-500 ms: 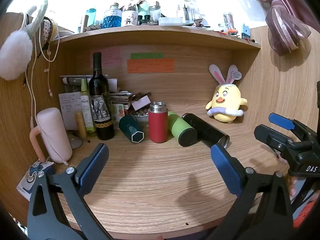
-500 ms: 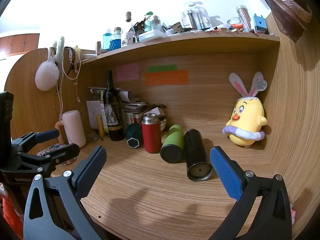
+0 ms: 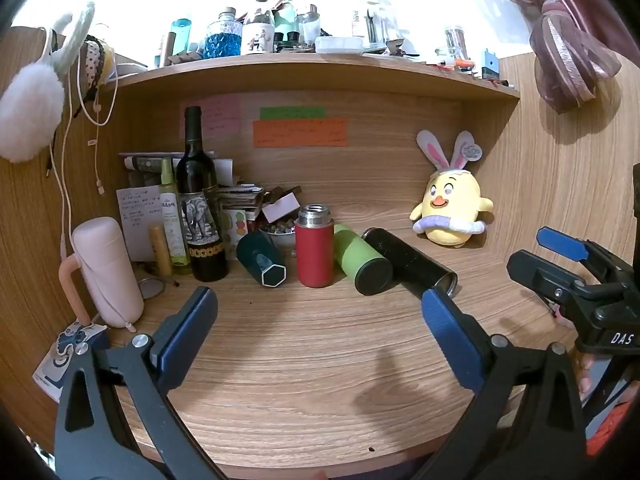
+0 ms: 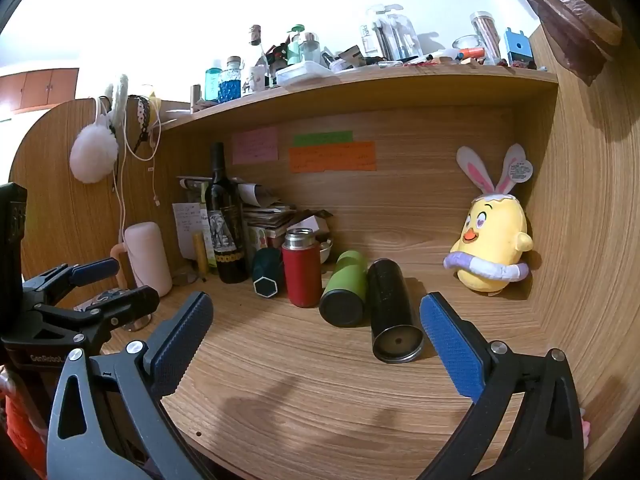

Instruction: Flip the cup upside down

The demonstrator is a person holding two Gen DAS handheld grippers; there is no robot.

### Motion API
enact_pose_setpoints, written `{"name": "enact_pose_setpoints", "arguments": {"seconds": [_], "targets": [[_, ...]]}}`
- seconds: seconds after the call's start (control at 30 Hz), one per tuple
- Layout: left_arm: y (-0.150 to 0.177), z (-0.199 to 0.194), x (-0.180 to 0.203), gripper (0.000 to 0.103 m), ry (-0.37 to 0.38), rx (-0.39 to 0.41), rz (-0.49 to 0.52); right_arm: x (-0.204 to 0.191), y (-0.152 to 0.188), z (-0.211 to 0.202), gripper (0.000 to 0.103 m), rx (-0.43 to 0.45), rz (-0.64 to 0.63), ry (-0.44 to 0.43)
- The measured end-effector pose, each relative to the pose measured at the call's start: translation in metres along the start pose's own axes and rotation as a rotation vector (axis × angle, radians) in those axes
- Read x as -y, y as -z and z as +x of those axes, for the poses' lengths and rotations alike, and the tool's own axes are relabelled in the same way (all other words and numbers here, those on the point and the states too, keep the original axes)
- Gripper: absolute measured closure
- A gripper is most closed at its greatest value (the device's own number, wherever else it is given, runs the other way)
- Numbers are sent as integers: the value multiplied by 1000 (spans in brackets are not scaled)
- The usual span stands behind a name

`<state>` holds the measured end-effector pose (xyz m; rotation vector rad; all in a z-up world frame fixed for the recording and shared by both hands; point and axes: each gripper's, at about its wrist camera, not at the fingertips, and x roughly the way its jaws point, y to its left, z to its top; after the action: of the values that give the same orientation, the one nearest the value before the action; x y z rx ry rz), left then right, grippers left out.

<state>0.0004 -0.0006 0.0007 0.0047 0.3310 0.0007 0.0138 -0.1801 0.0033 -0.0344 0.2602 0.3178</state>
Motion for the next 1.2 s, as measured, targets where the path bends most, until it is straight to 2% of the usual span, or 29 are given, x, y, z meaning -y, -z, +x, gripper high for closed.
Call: {"name": "enact_pose_setpoints", "arguments": {"seconds": [0.77, 0.97, 1.1, 1.2], "targets": [[8, 18, -9, 0, 12, -36, -22, 6, 0, 9, 0, -18, 9, 0], [3, 65, -20, 0, 71, -154, -51, 18, 4, 30, 0, -56, 29, 10], [-9, 112, -27, 0, 82, -182, -25, 28, 8, 47, 0, -85, 47, 21], [-15, 151, -33, 0, 66, -289, 5, 36, 12, 62, 0, -112, 69, 23]]}}
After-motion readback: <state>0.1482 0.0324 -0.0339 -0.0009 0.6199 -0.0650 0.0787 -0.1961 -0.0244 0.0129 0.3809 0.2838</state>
